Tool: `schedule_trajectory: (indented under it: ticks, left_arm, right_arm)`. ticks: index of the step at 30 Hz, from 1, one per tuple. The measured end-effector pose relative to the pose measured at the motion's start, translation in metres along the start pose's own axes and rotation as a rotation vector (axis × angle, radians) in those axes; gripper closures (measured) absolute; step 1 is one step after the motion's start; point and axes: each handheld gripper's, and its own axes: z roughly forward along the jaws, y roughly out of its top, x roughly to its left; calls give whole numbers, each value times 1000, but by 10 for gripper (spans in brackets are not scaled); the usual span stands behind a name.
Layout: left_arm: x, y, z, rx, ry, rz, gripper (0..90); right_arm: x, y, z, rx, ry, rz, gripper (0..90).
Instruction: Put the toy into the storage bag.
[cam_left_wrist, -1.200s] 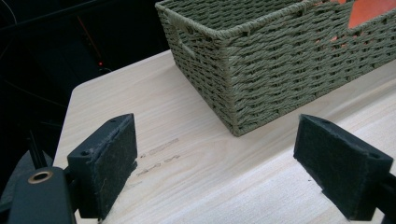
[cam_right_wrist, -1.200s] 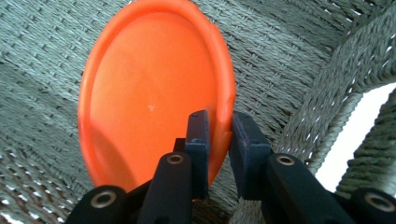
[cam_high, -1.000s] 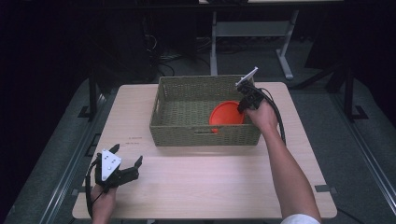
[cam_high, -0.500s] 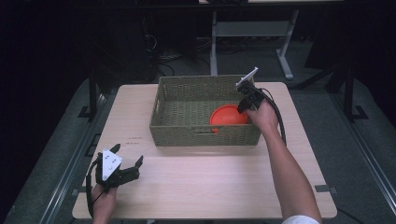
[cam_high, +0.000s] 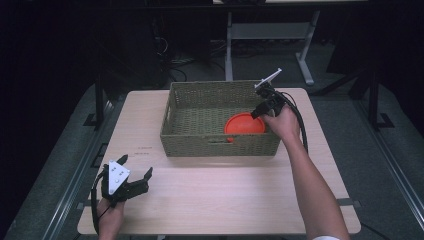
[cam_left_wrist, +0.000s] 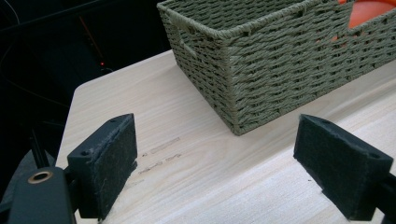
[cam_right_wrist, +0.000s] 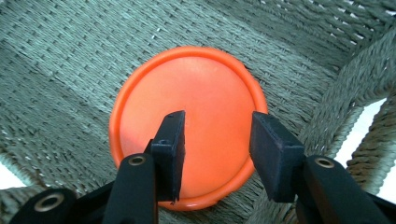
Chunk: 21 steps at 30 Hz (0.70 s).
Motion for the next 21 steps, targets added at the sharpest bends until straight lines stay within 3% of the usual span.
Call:
schedule_trajectory:
  ticks: [11, 13, 21]
  left_arm:
    - [-1, 0, 0, -3, -1, 6, 128]
    - [-1, 0, -1, -4, 0, 5, 128]
    - [0, 0, -2, -3, 1, 5, 128]
  right_arm:
    - [5, -2, -8, -4, 5, -1, 468]
    - [7, -1, -8, -5, 29, 4, 455]
    - [16, -1, -13, -15, 48, -14, 424]
